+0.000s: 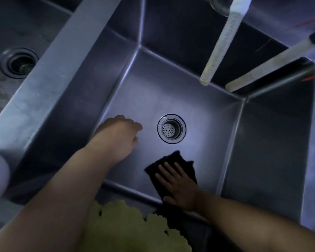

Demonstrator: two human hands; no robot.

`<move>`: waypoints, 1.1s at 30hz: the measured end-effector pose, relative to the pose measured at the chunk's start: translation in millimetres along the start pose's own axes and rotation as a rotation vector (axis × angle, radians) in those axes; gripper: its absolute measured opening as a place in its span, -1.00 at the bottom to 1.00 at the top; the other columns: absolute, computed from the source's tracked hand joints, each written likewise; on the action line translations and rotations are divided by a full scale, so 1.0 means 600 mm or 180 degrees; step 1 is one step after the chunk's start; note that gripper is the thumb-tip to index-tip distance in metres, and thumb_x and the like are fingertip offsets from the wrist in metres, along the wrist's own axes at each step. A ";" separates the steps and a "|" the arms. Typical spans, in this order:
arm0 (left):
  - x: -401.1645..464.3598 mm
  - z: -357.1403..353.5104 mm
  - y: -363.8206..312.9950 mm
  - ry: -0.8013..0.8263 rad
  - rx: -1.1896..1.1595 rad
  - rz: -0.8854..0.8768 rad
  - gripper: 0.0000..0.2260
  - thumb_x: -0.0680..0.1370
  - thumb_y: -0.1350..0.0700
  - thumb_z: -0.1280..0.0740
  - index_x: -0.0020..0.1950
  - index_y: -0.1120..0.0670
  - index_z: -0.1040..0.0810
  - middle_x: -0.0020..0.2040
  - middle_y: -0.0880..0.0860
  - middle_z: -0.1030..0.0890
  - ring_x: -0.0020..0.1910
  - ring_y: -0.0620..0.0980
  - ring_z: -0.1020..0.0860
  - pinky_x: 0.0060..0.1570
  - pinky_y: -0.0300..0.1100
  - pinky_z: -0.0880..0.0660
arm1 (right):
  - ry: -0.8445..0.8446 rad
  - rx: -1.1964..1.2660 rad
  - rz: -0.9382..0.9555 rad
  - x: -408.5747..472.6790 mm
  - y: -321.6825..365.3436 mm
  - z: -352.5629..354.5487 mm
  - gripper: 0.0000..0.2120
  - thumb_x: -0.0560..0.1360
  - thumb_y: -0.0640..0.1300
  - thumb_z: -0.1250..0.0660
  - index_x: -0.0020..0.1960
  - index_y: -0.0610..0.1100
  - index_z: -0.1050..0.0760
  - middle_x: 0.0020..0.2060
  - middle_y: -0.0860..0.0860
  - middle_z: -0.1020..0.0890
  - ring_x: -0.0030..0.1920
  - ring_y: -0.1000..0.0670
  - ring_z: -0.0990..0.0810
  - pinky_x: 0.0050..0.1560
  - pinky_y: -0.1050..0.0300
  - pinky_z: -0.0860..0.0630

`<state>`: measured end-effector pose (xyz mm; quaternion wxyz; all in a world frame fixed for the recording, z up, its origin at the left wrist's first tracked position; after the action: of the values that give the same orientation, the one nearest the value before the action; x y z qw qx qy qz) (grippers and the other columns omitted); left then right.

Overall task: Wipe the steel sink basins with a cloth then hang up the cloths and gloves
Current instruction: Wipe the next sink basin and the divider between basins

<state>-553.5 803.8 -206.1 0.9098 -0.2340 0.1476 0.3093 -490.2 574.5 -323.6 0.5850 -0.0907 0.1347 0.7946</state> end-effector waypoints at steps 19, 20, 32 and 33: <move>-0.015 0.038 -0.079 0.0122 0.0944 -0.0321 -0.67 0.55 -0.02 -0.13 0.29 -0.04 -0.42 0.22 -0.06 -0.51 0.19 0.02 -0.44 0.17 -0.08 -0.38 | -0.0579 0.0795 -0.2869 0.179 -0.209 0.067 -0.60 0.60 -0.04 -0.05 -0.03 -0.20 -0.61 -0.05 -0.14 -0.59 0.05 -0.17 -0.49 0.28 0.01 -0.11; -0.014 0.039 -0.084 0.0178 0.1005 -0.0359 -0.66 0.56 -0.05 -0.13 0.31 -0.05 -0.40 0.24 -0.06 -0.50 0.21 0.02 -0.43 0.19 -0.08 -0.37 | -0.0584 0.0786 -0.2618 0.177 -0.209 0.067 -0.63 0.59 -0.04 -0.08 -0.05 -0.20 -0.61 -0.08 -0.13 -0.60 0.02 -0.17 -0.51 0.24 0.02 -0.14; 0.066 -0.010 -0.117 0.0783 0.1397 -0.0633 -0.72 0.59 -0.02 -0.12 0.27 0.01 -0.38 0.19 0.01 -0.47 0.19 0.06 -0.40 0.15 -0.08 -0.34 | -0.0061 0.0182 -0.0955 0.151 -0.222 0.079 -0.50 0.61 0.09 -0.04 -0.06 -0.22 -0.63 -0.10 -0.11 -0.65 0.02 -0.12 -0.53 0.36 0.04 -0.13; 0.080 -0.028 -0.118 0.0809 0.1452 -0.0680 -0.74 0.59 0.02 -0.14 0.25 0.03 -0.38 0.20 0.03 -0.46 0.20 0.07 -0.39 0.14 -0.08 -0.32 | -0.0057 0.0191 -0.0938 0.151 -0.223 0.077 -0.48 0.62 0.10 -0.01 0.01 -0.23 -0.62 -0.04 -0.11 -0.64 0.07 -0.12 -0.51 0.41 0.02 -0.12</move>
<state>-474.3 769.5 -216.5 0.9406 -0.0742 0.3008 0.1386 -389.0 708.7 -321.9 0.6990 -0.0848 0.1384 0.6965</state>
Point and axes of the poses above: each hand's wrist, its own x-axis towards the middle knuckle, its own z-axis out of the back of the hand, y = z × x, the point moved 8 cm from there along x, towards the middle knuckle
